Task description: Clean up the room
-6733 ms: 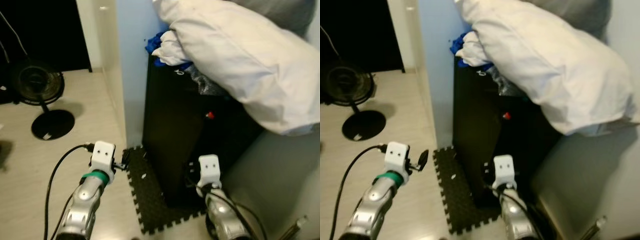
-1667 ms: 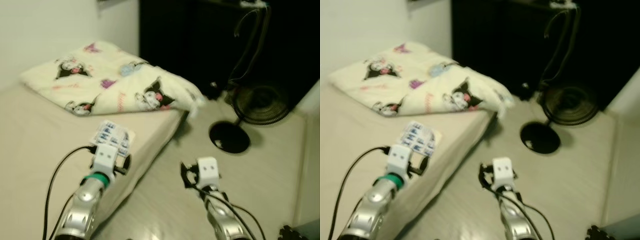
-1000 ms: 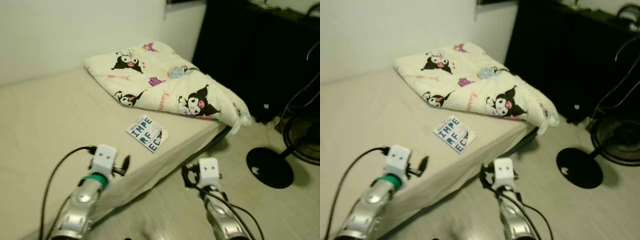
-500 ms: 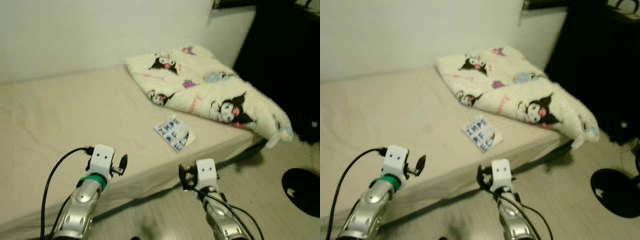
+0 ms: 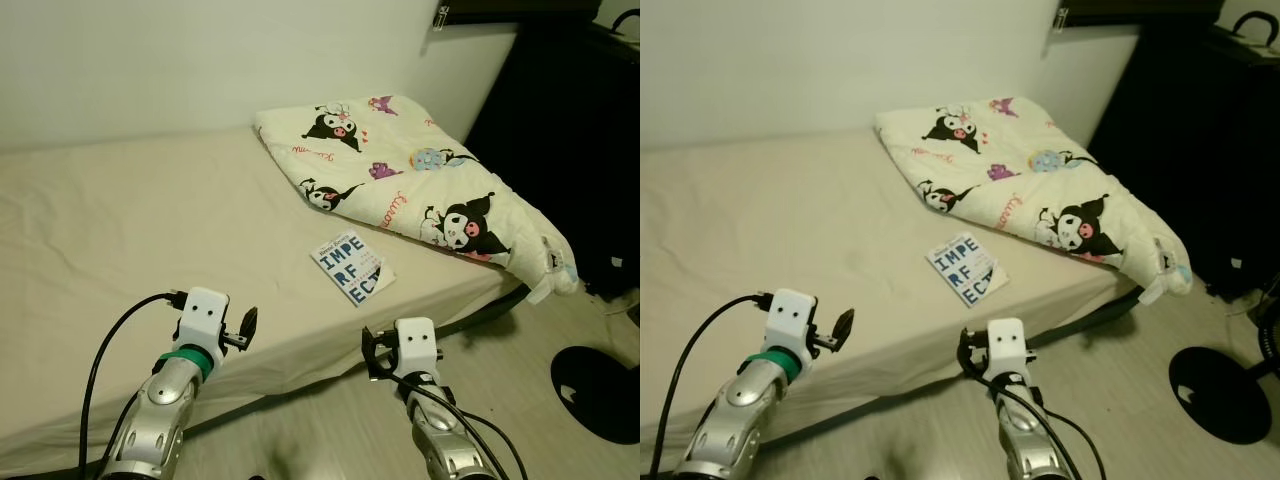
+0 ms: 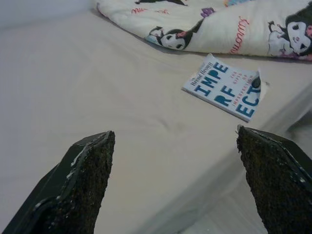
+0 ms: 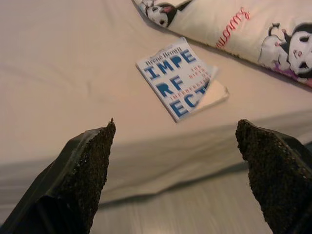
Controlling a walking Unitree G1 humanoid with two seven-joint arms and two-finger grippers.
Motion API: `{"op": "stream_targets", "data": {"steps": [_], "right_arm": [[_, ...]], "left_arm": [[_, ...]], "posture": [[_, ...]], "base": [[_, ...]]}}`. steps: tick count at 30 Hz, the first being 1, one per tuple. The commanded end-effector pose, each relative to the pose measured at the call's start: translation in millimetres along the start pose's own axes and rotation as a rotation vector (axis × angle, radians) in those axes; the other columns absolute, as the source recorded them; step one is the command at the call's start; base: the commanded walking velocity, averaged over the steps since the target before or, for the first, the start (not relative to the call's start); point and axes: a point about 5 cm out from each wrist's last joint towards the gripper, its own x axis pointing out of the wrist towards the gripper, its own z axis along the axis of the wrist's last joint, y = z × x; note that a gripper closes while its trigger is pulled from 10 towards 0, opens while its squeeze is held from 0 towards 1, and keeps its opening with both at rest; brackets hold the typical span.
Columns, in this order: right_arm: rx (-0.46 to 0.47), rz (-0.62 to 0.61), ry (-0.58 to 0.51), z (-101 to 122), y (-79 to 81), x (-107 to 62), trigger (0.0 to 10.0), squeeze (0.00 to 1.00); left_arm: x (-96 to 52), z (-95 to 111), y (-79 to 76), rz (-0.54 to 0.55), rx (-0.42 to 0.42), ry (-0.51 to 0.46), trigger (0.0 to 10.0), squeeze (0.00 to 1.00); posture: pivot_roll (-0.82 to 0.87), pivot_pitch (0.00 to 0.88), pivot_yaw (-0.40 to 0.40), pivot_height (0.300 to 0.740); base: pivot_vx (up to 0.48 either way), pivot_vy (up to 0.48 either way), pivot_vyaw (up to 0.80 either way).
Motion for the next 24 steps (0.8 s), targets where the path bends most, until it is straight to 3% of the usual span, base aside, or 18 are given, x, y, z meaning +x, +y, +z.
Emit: {"op": "stream_targets", "data": {"steps": [1,6,24], "right_arm": [[-0.006,-0.013,0.021,-5.9,-2.4,-3.0,10.0,0.0],[0.051,-0.045,0.027,-6.9,-7.7,-3.0,10.0,0.0],[0.051,-0.027,0.026,-7.0,-4.7,-2.9,10.0,0.0]], "left_arm": [[-2.3,-5.0,-2.3,-0.006,-0.012,0.021,10.0,0.0],[-2.3,-4.9,-1.3,-0.006,-0.012,0.023,10.0,0.0],[-1.8,-3.8,-1.3,-0.006,-0.007,0.021,10.0,0.0]], "posture": [[0.13,0.0,0.006,0.74],[0.13,0.0,0.006,0.74],[0.13,0.0,0.005,0.74]], "base": [[0.307,0.0,0.8],[0.307,0.0,0.0],[0.25,0.0,0.0]]}}
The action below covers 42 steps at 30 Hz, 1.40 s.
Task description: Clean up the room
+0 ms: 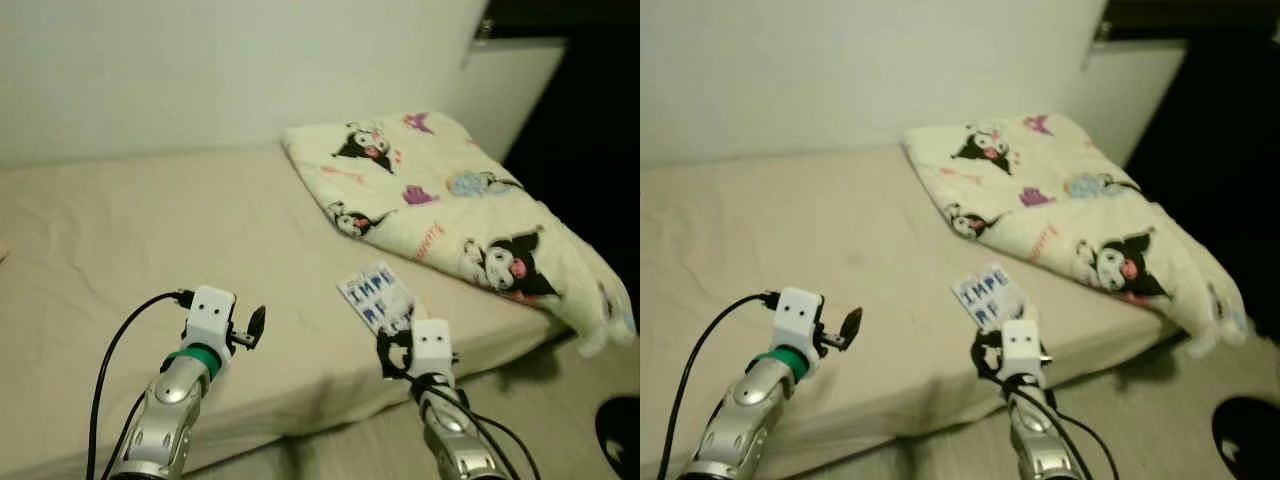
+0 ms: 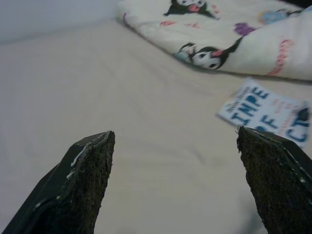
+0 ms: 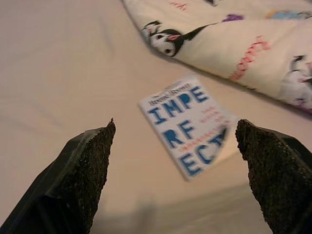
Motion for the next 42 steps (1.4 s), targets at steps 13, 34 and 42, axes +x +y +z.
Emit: {"op": "stream_targets", "data": {"steps": [13,34,42], "right_arm": [[-0.047,0.04,0.019,-5.0,4.9,-2.1,10.0,0.0],[-0.053,0.067,0.012,-4.4,7.1,-2.8,10.0,0.0],[-0.046,0.056,0.016,-5.2,5.4,-3.1,10.0,0.0]], "left_arm": [[-0.1,-4.6,1.2,0.033,-0.019,0.013,10.0,0.0],[-1.4,-5.7,2.5,0.062,-0.037,0.016,10.0,0.0],[-1.0,-7.2,3.0,0.069,-0.032,0.028,10.0,0.0]], "posture": [[0.13,0.0,0.005,0.74],[0.13,0.0,-0.005,0.74],[0.13,0.0,-0.005,0.74]], "base": [[0.0,0.0,0.12],[0.0,0.0,0.8],[0.0,0.0,0.8]]}}
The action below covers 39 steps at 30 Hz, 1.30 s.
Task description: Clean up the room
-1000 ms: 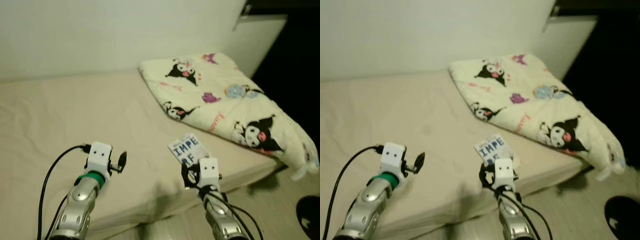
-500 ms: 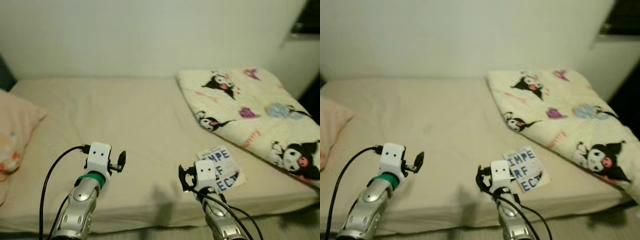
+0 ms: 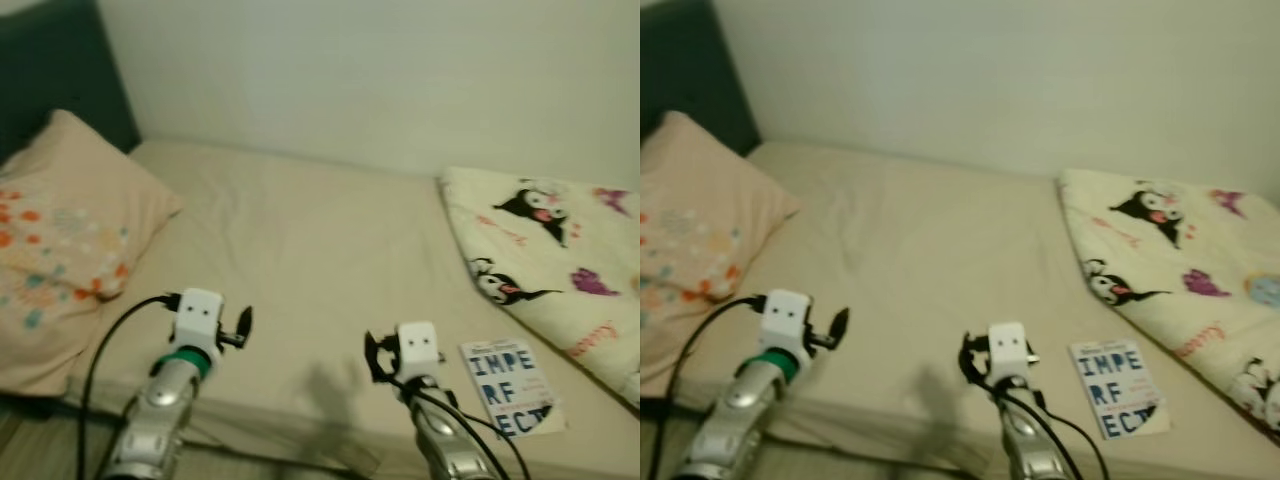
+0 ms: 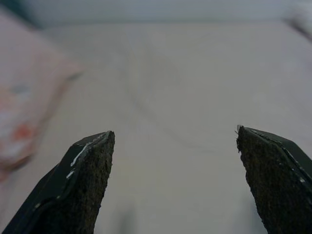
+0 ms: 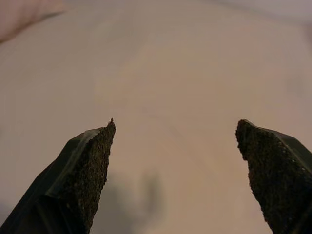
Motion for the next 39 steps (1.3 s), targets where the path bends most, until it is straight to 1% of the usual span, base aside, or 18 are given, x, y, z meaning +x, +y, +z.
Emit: {"op": "stream_targets", "data": {"steps": [1,3,4,5,8,28,39], "right_arm": [[0.009,-0.009,0.012,-2.7,-0.8,-1.1,10.0,0.0],[0.012,-0.013,0.012,-2.8,-1.2,-1.1,10.0,0.0],[0.034,-0.034,0.011,-2.8,-3.5,-1.1,10.0,0.0],[0.034,-0.034,0.011,-2.8,-3.5,-1.1,10.0,0.0],[0.06,-0.09,0.021,-4.0,-10.9,-1.4,10.0,0.0],[0.064,-0.082,0.028,-5.5,-9.4,-1.8,10.0,0.0],[0.065,-0.078,0.026,-4.9,-9.5,-1.4,10.0,0.0]], "left_arm": [[-3.0,-10.5,-0.9,-0.001,-0.004,0.044,10.0,0.0],[-2.8,-10.6,-0.9,-0.001,-0.002,0.045,10.0,0.0],[-2.5,-10.8,-0.6,0.002,0.002,0.048,10.0,0.0],[-2.5,-10.8,-0.6,0.002,0.002,0.048,10.0,0.0],[-1.9,-11.1,0.2,0.009,0.01,0.056,10.0,0.0],[-1.2,-11.8,2.0,0.018,0.008,0.064,10.0,0.0],[-0.8,-11.9,1.4,0.019,0.006,0.066,10.0,0.0]], "posture": [[0.13,0.0,-0.005,0.74],[0.13,0.0,-0.005,0.74],[0.12,0.0,0.0,0.74],[0.12,0.0,0.0,0.74],[0.12,0.0,0.0,0.74],[0.12,0.0,0.001,0.74],[0.12,0.0,0.001,0.74]], "base": [[0.0,0.0,0.8],[0.0,0.0,0.8],[0.0,0.0,0.0],[0.0,0.0,0.0],[0.0,-0.222,0.0],[0.0,-0.48,0.0],[0.0,-0.416,0.0]]}}
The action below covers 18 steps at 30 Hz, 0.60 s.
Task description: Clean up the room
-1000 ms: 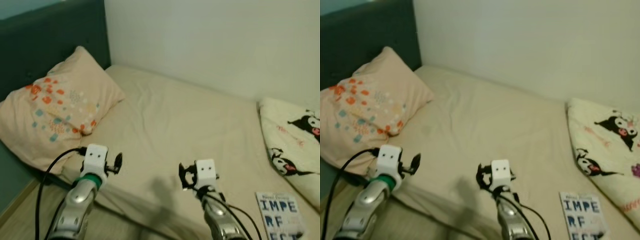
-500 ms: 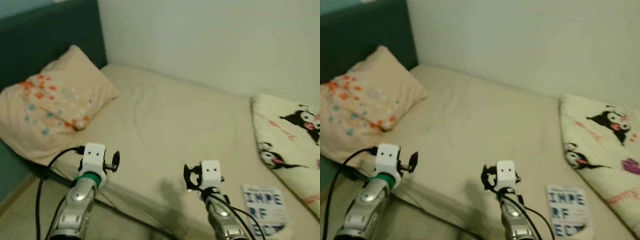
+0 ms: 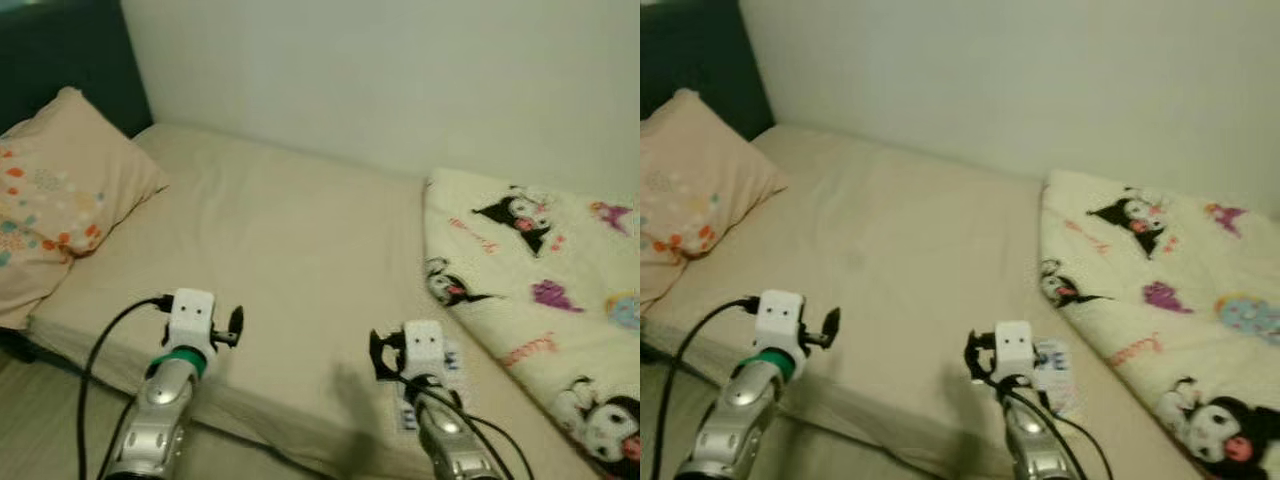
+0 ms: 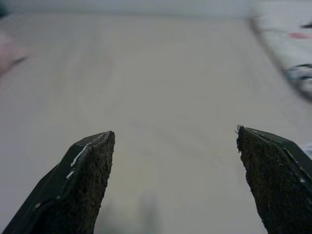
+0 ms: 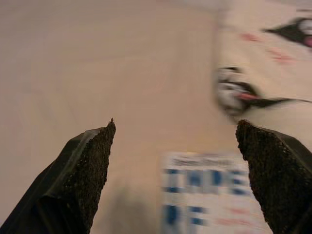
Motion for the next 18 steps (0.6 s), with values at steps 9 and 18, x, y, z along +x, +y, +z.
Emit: {"op": "stream_targets", "data": {"steps": [9,18], "right_arm": [[0.017,0.006,0.021,-5.1,3.6,-2.2,10.0,0.0],[0.015,0.006,0.021,-5.2,3.0,-2.2,10.0,0.0]], "left_arm": [[0.8,1.0,6.1,0.026,-0.086,0.021,10.0,0.0],[-0.4,0.6,7.9,0.047,-0.048,0.004,10.0,0.0]], "posture": [[0.12,0.0,0.002,0.74],[0.12,0.0,0.001,0.74]], "base": [[0.0,0.086,0.0],[0.0,0.373,0.0]]}}
